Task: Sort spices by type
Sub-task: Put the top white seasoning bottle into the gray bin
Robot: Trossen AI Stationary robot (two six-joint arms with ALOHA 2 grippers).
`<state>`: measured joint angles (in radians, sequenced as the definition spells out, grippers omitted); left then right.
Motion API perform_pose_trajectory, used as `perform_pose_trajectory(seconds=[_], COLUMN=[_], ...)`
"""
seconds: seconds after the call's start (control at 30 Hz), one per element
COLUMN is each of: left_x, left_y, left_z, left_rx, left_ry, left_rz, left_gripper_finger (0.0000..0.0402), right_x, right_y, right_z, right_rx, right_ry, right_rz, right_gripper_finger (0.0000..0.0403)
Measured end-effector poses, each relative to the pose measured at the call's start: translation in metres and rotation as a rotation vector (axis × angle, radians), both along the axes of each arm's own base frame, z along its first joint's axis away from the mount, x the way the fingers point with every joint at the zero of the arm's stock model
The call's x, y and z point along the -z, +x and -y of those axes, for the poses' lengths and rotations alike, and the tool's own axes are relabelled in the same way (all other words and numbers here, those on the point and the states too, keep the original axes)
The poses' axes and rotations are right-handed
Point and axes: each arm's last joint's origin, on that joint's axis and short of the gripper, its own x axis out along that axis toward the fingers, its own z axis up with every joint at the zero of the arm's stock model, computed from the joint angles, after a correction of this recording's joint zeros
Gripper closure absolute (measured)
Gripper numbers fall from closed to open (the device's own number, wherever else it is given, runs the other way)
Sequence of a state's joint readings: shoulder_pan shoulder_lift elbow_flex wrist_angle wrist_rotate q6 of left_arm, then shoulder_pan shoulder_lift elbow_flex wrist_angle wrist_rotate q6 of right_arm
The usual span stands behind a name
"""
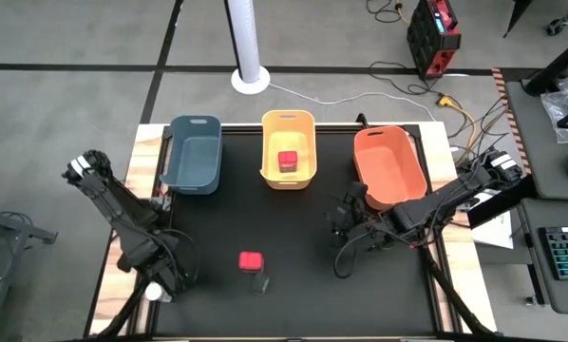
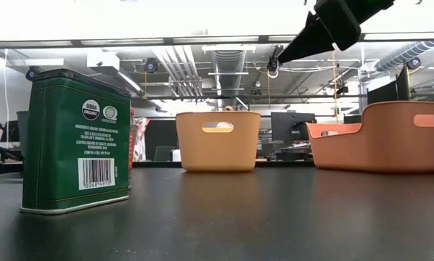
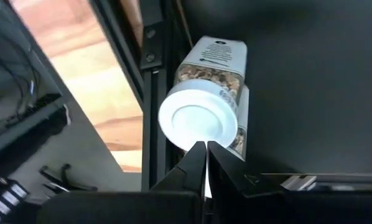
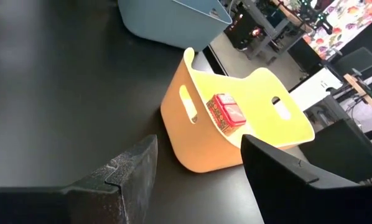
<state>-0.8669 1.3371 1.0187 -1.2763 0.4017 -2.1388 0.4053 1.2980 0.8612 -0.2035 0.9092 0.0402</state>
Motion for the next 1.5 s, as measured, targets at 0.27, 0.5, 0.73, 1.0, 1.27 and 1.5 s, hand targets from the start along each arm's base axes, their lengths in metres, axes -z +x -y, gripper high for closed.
perform_pose_trajectory(seconds=[0.27,0.5,0.73,1.0,1.27,1.5], left_x=[0.006,0.005,-0.003,-0.031,-0.024,-0.019], left_y=[0.003,0.002,0.002,0.007,0.008,0.008], left_z=[0.003,0.003,0.002,0.002,0.006,0.009], left_rx=[0.061,0.057,0.058,0.064,0.04,0.009], left_ry=[0.003,0.005,0.041,0.1,0.12,0.123], left_rz=[-0.015,-0.012,0.002,0.108,0.09,0.078], left_gripper_finger=[0.0394,0.0346,0.0279,0.0198,0.0168,0.0167], right_x=[0.0,0.001,0.001,0.001,0.005,0.009], right_y=[0.0,0.0,0.0,0.0,-0.002,-0.003], right_z=[0.0,0.0,0.0,0.0,0.001,0.001], right_rx=[-0.001,0.002,0.002,0.002,0.006,0.01], right_ry=[-0.002,0.002,0.003,0.003,0.005,0.008], right_rz=[-0.002,0.0,0.002,0.002,-0.006,-0.01], right_gripper_finger=[0.0179,0.0179,0.0179,0.0179,0.0179,0.0179])
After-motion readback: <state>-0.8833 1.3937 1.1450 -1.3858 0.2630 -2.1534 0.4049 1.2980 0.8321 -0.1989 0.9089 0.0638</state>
